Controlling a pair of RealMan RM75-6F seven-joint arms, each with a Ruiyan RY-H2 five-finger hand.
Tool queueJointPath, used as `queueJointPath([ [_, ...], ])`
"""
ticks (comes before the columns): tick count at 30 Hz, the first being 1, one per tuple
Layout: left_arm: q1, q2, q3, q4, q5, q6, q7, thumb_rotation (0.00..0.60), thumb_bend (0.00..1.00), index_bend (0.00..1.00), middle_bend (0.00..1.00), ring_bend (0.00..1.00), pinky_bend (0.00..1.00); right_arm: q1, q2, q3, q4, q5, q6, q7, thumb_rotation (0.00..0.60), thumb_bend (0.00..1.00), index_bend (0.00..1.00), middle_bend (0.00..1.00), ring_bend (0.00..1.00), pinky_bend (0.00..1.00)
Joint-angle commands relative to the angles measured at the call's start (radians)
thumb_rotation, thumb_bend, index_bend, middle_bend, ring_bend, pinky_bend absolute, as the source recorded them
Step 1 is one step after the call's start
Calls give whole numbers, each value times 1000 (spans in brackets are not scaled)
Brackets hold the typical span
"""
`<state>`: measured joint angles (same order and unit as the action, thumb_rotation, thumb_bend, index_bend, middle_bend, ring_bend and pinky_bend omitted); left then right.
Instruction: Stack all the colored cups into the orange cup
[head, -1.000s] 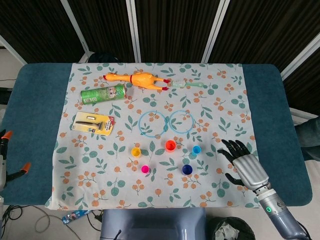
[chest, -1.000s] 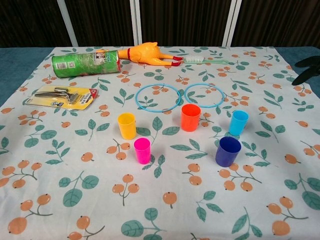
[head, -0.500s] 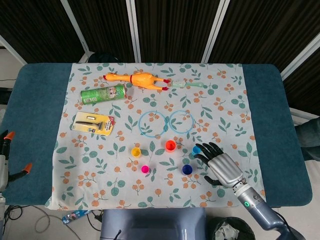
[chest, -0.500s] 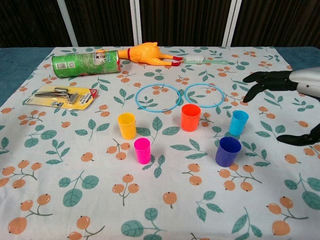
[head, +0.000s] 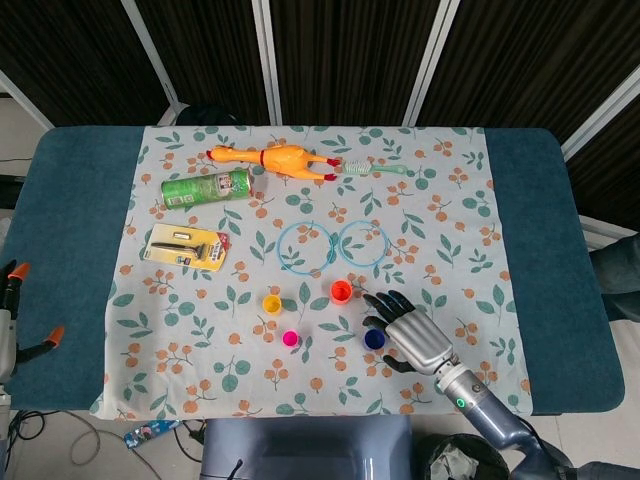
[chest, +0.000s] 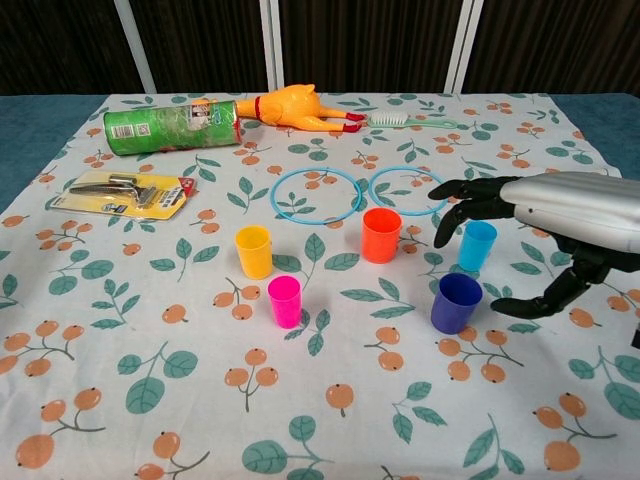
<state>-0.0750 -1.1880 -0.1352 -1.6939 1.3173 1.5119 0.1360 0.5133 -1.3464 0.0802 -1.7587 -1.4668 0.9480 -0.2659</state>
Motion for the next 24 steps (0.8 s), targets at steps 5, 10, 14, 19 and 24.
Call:
queueJointPath([
  [5,-2,-1,0,2,-2,-3,2,600,164,83,0,0,0,24,-35,8,30,41,-16,-18,600,369,280,0,0,67],
  [10,-1,-1,-2,2,-3,0,2,600,164,83,0,0,0,35,-52,4,51,61,-23,-24,600,369,309,0,0,67],
  [14,-1,-2,-3,2,-5,0,2,600,164,83,0,0,0,39,-60,4,61,70,-17,-21,600,370,323,0,0,67],
  [19,-2,-3,0,1,-4,0,6,600,163,83,0,0,0,46,-73,-1,75,75,-17,-17,600,369,330,0,0,67],
  [24,-1,-2,-2,1,-3,3,4,600,164,83,0,0,0,51,-85,-5,91,83,-17,-13,600,369,336,0,0,67],
])
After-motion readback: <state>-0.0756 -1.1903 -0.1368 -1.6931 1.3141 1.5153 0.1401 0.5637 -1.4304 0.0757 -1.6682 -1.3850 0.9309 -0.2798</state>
